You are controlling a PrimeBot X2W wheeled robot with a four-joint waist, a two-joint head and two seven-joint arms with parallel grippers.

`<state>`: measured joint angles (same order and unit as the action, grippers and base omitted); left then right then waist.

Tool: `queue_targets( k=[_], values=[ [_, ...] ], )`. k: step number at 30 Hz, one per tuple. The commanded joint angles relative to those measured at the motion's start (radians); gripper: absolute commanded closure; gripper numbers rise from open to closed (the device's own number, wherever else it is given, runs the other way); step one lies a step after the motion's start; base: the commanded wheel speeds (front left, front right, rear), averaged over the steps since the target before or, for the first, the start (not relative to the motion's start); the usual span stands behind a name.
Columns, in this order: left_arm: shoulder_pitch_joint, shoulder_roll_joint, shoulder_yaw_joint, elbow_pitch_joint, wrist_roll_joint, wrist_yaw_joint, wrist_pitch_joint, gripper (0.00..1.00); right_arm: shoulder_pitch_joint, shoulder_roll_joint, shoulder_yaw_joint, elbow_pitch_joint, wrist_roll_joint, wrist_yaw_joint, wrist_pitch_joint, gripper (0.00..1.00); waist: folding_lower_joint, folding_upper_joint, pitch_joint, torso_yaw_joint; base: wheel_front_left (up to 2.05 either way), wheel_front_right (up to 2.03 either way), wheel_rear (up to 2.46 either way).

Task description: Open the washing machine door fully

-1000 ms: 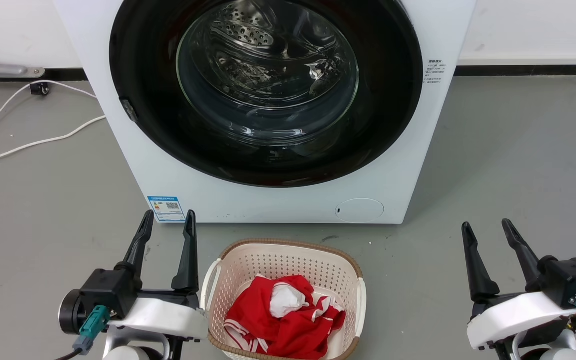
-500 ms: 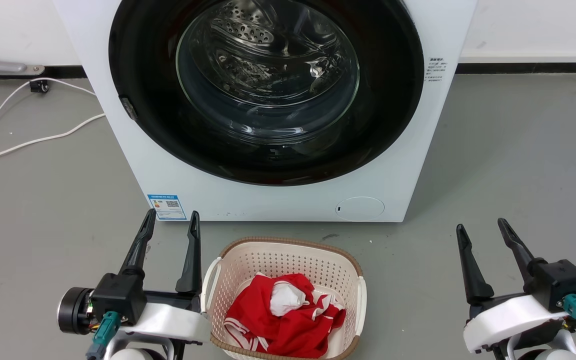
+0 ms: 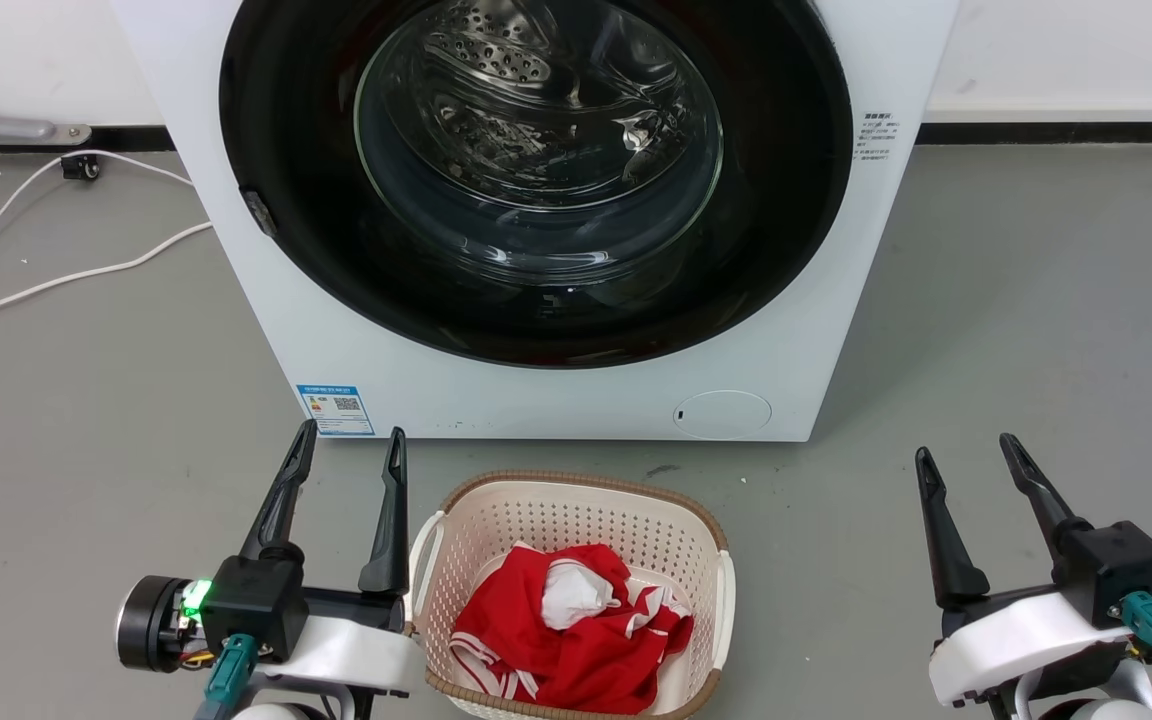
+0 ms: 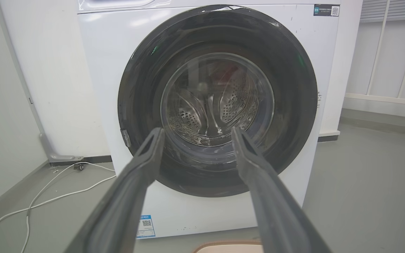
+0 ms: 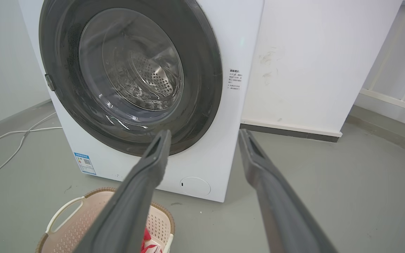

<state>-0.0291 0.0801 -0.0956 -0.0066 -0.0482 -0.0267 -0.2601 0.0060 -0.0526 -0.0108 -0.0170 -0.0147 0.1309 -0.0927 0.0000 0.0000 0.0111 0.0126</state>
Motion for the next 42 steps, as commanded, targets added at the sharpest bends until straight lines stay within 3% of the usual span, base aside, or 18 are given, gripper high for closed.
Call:
queue_targets(
  k=[1, 17, 18, 19, 20, 24, 26, 29, 31, 35, 38, 42],
  values=[
    [0.007, -0.004, 0.0, -0.002, -0.002, -0.004, -0.007, 0.0, 0.014, 0.005, -0.001, -0.001, 0.005, 0.0, -0.006, 0.0, 0.0, 0.0, 0.0, 0.0, 0.0, 0.0, 0.0],
    [0.004, -0.013, 0.014, -0.002, -0.003, -0.011, -0.007, 0.0, 0.004, 0.004, -0.006, 0.009, 0.051, 0.0, -0.011, 0.0, 0.0, 0.0, 0.017, -0.001, 0.0, 0.0, 0.0],
    [0.004, -0.014, 0.014, -0.002, -0.003, -0.012, -0.007, 0.0, 0.003, 0.004, -0.007, 0.009, 0.057, 0.0, -0.013, 0.19, 0.0, 0.0, 0.017, -0.001, 0.0, 0.0, 0.0],
    [0.003, -0.014, 0.014, -0.002, -0.002, -0.012, -0.007, 0.0, 0.001, 0.004, -0.005, 0.009, 0.068, 0.0, -0.016, 0.63, 0.0, 0.0, 0.017, -0.001, 0.0, 0.0, 0.0],
    [0.003, -0.014, 0.015, -0.002, -0.001, -0.011, -0.007, 0.0, 0.0, 0.004, -0.004, 0.008, 0.075, 0.0, -0.022, 1.0, 0.0, 0.0, 0.017, -0.001, 0.0, 0.0, 0.0],
    [0.004, -0.016, 0.017, -0.002, 0.0, -0.011, -0.007, 0.0, -0.005, 0.004, -0.002, 0.014, 0.13, 0.0, -0.042, 1.0, 0.0, 0.0, 0.018, -0.002, 0.0, 0.0, 0.0],
    [0.003, -0.017, 0.018, -0.003, 0.0, -0.011, -0.007, 0.0, -0.007, 0.004, -0.004, 0.026, 0.232, 0.0, -0.062, 1.0, 0.0, 0.0, 0.019, -0.003, 0.0, 0.0, 0.0],
    [-0.002, -0.017, 0.02, -0.004, 0.0, -0.013, -0.007, 0.0, -0.027, 0.004, 0.004, 0.065, 0.498, 0.0, -0.106, 1.0, 0.0, 0.0, 0.022, -0.002, 0.0, 0.0, 0.0],
    [-0.01, -0.019, 0.025, -0.007, -0.002, -0.013, -0.007, 0.0, -0.09, 0.004, 0.019, 0.115, 0.941, 0.0, -0.157, 1.0, 0.0, 0.0, 0.026, -0.002, 0.0, 0.0, 0.0],
    [-0.019, -0.021, 0.029, -0.012, -0.007, -0.011, -0.007, 0.0, -0.178, 0.003, 0.02, 0.131, 1.381, 0.0, -0.169, 1.0, 0.0, 0.0, 0.037, -0.003, 0.0, 0.0, 0.0],
    [-0.024, -0.022, 0.033, -0.018, -0.01, -0.01, -0.006, 0.0, -0.253, 0.003, -0.001, 0.153, 1.564, 0.0, -0.171, 1.0, 0.0, 0.0, 0.052, -0.005, 0.0, 0.0, 0.0],
    [-0.045, -0.022, 0.037, -0.026, -0.01, -0.016, -0.005, 0.0, -0.382, -0.003, -0.042, 0.23, 1.691, 0.0, -0.142, 1.0, 0.0, 0.0, 0.08, -0.005, 0.0, 0.0, 0.0]
  ],
)
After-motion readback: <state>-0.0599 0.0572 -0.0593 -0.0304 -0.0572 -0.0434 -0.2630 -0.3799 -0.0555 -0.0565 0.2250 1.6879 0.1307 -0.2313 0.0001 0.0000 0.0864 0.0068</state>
